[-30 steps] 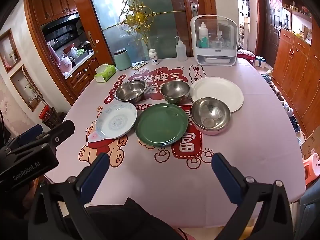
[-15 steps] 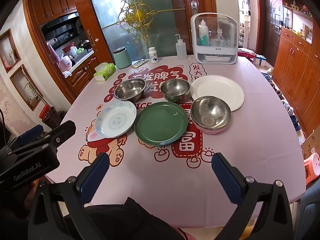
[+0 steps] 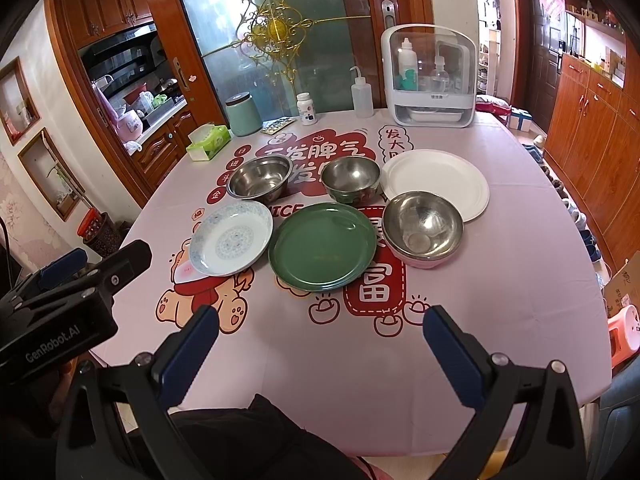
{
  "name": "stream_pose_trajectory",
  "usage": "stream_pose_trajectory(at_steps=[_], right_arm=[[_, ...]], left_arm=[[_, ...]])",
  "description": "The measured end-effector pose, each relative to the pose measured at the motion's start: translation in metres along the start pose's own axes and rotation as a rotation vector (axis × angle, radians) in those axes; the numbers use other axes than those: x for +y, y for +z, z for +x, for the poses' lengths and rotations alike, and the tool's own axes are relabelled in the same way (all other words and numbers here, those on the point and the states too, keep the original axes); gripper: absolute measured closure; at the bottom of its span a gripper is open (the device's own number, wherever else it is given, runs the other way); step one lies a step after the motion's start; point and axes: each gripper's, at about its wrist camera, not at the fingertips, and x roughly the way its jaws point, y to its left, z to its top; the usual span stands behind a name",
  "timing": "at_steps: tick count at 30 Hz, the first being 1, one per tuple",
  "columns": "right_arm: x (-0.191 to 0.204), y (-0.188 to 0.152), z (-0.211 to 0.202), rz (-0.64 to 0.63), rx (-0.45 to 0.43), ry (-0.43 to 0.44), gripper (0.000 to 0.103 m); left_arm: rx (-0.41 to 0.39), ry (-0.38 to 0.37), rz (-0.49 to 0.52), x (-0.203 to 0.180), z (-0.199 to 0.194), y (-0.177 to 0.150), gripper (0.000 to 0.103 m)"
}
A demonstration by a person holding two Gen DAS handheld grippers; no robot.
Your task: Organize plates and bowls
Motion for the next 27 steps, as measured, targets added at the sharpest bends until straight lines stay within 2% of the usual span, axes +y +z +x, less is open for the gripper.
stream_pose_trajectory(at_steps=[17,27], right_arm=[[0.002,-0.010,0.011,0.016,0.003,-0.029,0.001],[0.020,-0.006,0.005,0.089,0.005,-0.085,0.001]], left_arm=[[0.019,-0.053,0.005,0.008,0.004,0.004,0.001],[0.043,-0.106,0.047,0.032,0.014,0.017,0.001]])
